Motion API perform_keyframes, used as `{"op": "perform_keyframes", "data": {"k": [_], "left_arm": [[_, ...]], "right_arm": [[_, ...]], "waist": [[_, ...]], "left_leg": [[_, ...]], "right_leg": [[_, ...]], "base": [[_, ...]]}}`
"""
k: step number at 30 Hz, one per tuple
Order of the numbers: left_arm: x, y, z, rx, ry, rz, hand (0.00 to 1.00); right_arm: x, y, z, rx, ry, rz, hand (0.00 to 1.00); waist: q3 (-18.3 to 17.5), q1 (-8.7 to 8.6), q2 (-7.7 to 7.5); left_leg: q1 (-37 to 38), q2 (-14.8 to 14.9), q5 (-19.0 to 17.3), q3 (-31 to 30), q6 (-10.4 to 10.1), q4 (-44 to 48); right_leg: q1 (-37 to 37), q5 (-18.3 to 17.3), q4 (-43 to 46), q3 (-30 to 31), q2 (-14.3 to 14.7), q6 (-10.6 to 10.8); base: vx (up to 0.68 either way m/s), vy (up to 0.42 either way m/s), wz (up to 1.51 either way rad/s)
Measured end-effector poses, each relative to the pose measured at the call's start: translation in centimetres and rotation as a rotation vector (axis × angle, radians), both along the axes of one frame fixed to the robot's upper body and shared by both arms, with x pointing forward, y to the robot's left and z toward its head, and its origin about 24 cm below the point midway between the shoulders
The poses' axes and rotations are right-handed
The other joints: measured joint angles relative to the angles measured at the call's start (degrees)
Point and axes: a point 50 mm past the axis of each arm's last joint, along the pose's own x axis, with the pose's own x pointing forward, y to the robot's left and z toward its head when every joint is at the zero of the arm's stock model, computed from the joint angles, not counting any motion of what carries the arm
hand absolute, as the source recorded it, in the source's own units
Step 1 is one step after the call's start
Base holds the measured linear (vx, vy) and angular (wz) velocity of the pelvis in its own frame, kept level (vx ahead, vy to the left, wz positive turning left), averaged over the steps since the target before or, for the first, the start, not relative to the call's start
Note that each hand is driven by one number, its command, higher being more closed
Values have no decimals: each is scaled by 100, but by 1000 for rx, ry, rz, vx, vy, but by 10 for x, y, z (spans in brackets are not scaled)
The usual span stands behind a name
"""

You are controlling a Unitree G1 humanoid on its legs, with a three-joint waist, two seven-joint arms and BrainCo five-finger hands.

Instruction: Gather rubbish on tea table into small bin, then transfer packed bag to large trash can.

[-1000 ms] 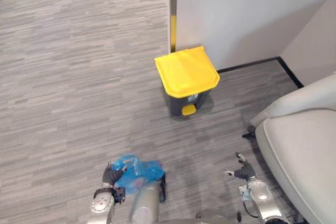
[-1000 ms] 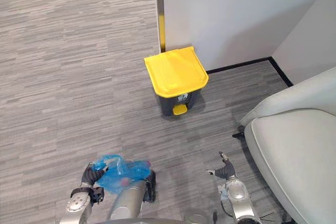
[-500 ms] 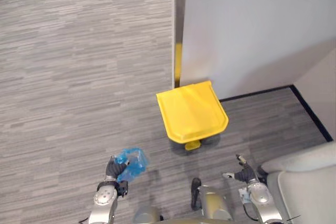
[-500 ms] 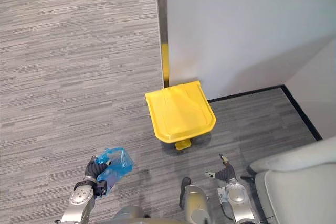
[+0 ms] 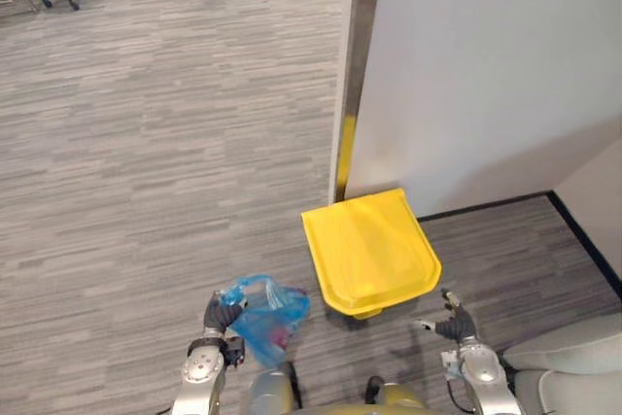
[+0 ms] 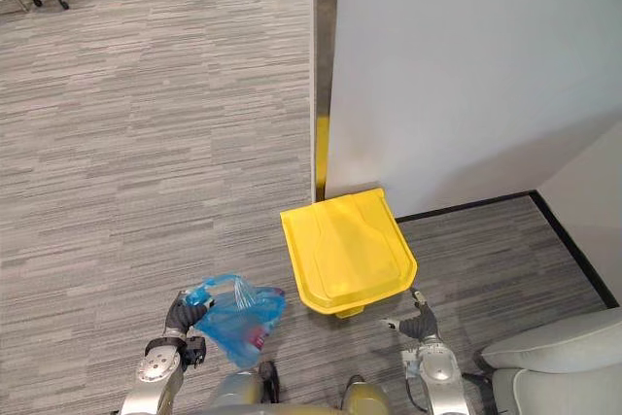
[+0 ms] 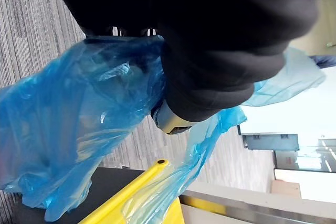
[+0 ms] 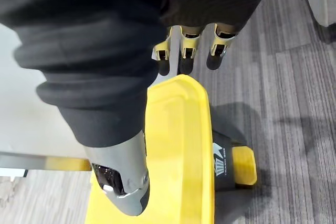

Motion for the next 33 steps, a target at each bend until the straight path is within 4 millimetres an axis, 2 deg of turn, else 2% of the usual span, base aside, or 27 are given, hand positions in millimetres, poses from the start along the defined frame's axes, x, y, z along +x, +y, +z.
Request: {"op": "perform_keyframes", "data": {"k": [4, 12, 15, 16, 17, 19, 20, 21, 22, 23, 24, 26, 27, 29, 30, 32, 33], "left_arm": [[-6, 3, -5, 4, 28, 4, 100], [-13, 6, -8, 12, 50, 13, 100], [-13, 9, -6, 18, 45, 22, 100], [-15, 10, -5, 20, 39, 23, 100], [-17, 10, -5, 19, 41, 23, 100], [-16, 10, -3, 22, 33, 25, 100], [-15, 10, -2, 25, 30, 21, 100], [-12, 10, 0, 29, 21, 15, 100], [-8, 12, 3, 40, 10, 11, 100], [-2, 15, 6, 54, -5, 8, 100], [1, 15, 8, 56, -13, 8, 100], [12, 11, 13, 53, -45, 4, 100], [17, 6, 13, 45, -50, -11, 100], [24, -1, 15, 36, -66, -36, 100], [30, -4, 18, 35, -84, -48, 100], [33, -7, 19, 28, -90, -52, 100], [30, -12, 16, 18, -78, -65, 100]], "right_arm": [[-8, -5, -7, 3, 43, -25, 0], [-14, -11, -13, 6, 90, -66, 0], [-11, -11, -12, 6, 87, -68, 0], [-10, -11, -11, 9, 84, -69, 0], [-8, -10, -10, 11, 77, -70, 0], [-5, -10, -6, 16, 48, -79, 0], [-4, -9, -4, 17, 34, -82, 0], [-3, -7, -3, 23, 23, -88, 0], [-1, -3, -2, 40, 11, -96, 0], [3, 0, -1, 43, 0, -98, 0], [6, 0, 0, 44, -7, -96, 0], [11, -3, 5, 29, -31, -95, 0], [11, -7, 7, 17, -35, -97, 0], [11, -15, 10, -1, -44, -104, 0], [7, -22, 11, -5, -48, -137, 0], [-10, -33, 7, -1, -21, -209, 0], [-29, -40, 1, -4, 25, -259, 0]], "waist": [[-7, 2, 2], [-54, -1, -12], [-57, 2, -23], [-38, 5, -41], [-24, 0, -53], [162, -9, -122], [277, -11, -58], [322, 2, -126], [402, 8, -184], [480, 3, -303], [520, 7, -332], [591, 0, -401], [605, -14, -359], [603, 1, -282], [640, -3, -160], [615, -42, -112], [589, -76, -95]], "left_leg": [[171, -9, 26, 135, -16, -207], [246, -2, 66, 456, -13, -373], [38, 43, -146, 505, 99, 13], [-105, 133, -430, 545, 107, 403], [-127, 171, -562, 537, 132, 551], [45, 77, -774, 401, 232, 658], [107, 114, -820, 378, 313, 753], [145, 133, -846, 355, 359, 842], [148, 148, -893, 348, 423, 995], [158, 137, -932, 349, 454, 1133], [157, 133, -976, 340, 468, 1213], [49, 129, -1187, 247, 420, 1578], [55, 134, -1274, 112, 383, 1713], [64, 207, -1324, -77, 313, 1713], [41, 257, -1353, -275, 260, 1705], [76, 270, -1434, -669, 88, 1719], [172, 299, -1488, -999, -168, 1718]], "right_leg": [[1, 11, -16, 156, 57, -10], [-100, 347, -321, 582, 98, 33], [-296, 337, -116, 715, 91, 82], [-473, 191, 259, 767, 79, 114], [-532, 105, 459, 769, 56, 130], [-865, -3, 1560, 597, -64, 202], [-1280, -176, 2100, 368, -85, 115], [-1400, -192, 1952, 195, -96, 66], [-1512, -110, 1500, 41, -119, 87], [-1631, 50, 1051, -231, -213, 89], [-1680, 148, 841, -366, -242, 123], [-1783, 380, 477, -608, -279, 116], [-1778, 522, 637, -568, -294, 100], [-1789, 523, 848, -402, -179, 120], [-1824, 455, 1067, -53, -77, 101], [-1785, 17, 1739, 419, -12, 97], [-1716, -149, 2080, 240, -23, 117]], "base": [[12, -12, -21], [-29, 26, -27], [-89, 53, -24], [-102, 58, -25], [-132, 78, -19], [-111, 79, -3], [-100, 74, -1], [-83, 39, 11], [-27, -16, 21], [-3, -41, 23], [7, -45, 18], [24, -142, 33], [71, -207, 43], [106, -173, 43], [163, -249, 80], [241, -319, 104], [343, -370, 107]]}}
